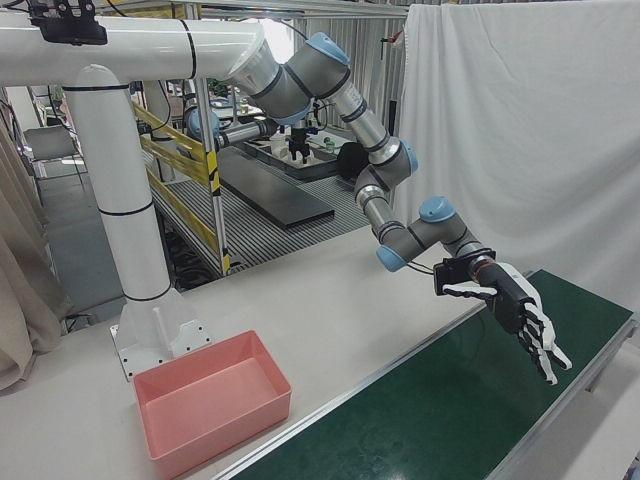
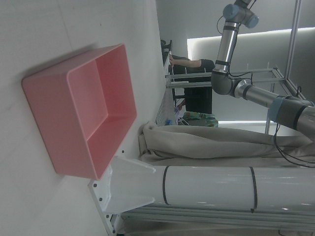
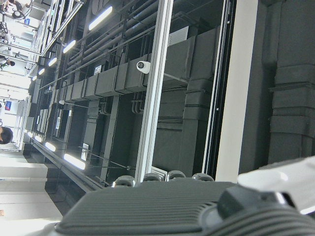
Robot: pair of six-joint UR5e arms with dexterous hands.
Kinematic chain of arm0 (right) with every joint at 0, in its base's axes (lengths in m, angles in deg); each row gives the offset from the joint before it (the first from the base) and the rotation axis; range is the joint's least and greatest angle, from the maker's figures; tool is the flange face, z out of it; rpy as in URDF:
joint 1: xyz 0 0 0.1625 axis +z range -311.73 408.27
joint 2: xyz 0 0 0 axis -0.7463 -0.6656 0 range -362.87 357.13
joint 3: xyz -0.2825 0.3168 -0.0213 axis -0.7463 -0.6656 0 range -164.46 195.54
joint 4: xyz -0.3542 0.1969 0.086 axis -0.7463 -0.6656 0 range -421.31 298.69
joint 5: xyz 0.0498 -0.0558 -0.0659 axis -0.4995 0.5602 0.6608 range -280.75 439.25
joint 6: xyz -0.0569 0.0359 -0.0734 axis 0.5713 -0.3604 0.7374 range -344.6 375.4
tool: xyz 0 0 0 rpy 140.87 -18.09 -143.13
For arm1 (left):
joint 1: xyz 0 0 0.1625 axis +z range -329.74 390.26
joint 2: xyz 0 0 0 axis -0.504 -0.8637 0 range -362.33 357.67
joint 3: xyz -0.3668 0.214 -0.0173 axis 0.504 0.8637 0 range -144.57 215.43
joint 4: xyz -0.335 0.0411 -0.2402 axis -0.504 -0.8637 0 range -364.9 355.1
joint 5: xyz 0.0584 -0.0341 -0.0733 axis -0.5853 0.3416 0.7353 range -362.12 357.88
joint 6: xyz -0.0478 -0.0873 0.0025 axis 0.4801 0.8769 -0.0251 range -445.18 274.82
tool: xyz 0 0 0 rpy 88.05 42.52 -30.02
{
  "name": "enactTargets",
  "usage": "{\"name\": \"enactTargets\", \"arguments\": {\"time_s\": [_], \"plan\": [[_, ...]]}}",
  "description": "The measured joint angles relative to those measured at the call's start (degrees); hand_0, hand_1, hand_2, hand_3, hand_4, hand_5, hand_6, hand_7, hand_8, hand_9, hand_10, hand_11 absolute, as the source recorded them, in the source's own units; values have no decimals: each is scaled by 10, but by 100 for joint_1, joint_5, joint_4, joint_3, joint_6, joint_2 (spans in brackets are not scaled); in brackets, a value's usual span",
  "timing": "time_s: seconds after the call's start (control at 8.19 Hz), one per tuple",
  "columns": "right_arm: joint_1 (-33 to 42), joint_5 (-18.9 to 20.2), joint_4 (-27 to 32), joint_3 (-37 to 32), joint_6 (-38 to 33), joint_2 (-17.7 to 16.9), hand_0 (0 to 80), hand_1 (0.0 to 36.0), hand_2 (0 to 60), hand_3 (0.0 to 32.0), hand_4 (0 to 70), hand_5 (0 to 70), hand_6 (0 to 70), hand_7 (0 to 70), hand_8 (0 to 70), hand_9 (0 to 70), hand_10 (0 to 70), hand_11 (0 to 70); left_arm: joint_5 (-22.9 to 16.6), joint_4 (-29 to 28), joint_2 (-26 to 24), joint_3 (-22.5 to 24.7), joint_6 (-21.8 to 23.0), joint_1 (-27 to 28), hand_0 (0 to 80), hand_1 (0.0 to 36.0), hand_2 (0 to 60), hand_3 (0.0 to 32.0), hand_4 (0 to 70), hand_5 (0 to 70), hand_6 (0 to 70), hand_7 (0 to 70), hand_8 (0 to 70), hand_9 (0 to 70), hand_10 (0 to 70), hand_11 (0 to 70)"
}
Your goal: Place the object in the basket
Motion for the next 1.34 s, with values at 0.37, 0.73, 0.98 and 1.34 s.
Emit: {"name": "enactTargets", "arguments": {"time_s": [0.37,0.73,0.98,1.34], "plan": [[0,0,-1,-2,0,0,0,0,0,0,0,0,0,0,0,0,0,0,3,0,0,-4,3,3,542,57,0,108,0,245,41,22,98,108,38,69],[0,0,-3,-1,0,0,0,0,0,0,0,0,0,0,0,0,0,0,3,0,0,-14,1,12,542,58,0,98,0,248,55,29,123,125,45,78],[0,0,0,0,0,0,0,0,0,0,0,0,0,0,0,0,0,0,4,1,0,-14,3,12,544,58,0,104,0,248,52,28,123,124,44,76],[0,0,5,0,0,0,0,0,0,0,0,0,0,0,0,0,0,0,1,-3,0,1,0,-1,541,56,0,104,0,248,52,29,122,124,44,77]]}}
